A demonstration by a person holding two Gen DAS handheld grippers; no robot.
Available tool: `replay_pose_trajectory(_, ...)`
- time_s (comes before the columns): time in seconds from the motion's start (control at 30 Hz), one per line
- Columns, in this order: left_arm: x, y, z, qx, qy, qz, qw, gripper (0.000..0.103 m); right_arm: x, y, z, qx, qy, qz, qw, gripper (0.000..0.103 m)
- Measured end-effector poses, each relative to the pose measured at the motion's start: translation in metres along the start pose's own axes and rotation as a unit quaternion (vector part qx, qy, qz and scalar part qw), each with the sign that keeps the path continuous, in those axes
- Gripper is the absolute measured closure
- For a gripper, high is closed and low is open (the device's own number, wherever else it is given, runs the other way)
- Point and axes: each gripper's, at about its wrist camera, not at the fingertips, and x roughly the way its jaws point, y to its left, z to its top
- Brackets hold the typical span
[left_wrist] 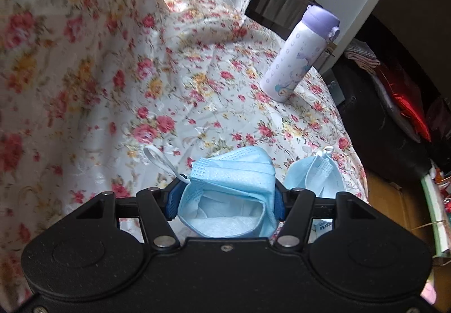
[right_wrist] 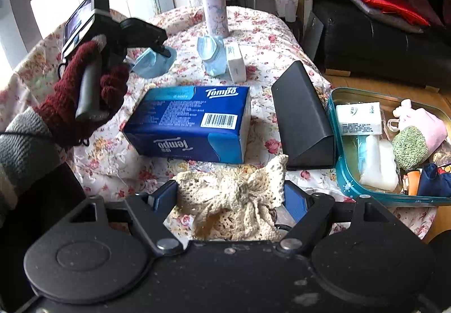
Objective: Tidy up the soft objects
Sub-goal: 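Carry the blue mask and lace doily over the gold tin tray with both tools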
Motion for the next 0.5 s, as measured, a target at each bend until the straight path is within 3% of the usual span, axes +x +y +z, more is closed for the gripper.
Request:
replay_pose_trajectory(0.2, -0.032, -0.018, -0.007, 0.044, -0.025, 0.022, 0.9985, 0.047, -0.006, -0.017, -0.005, 0.022, -0.012, 0.009, 1.0, 0.024)
replay_pose_trajectory(0.5, -0.071, -0.066, -0.027, 0.15, -0.027, -0.007, 0.9883, 0.047, -0.015, -0.063, -0.016, 0.065, -0.016, -0.008, 0.998, 0.024)
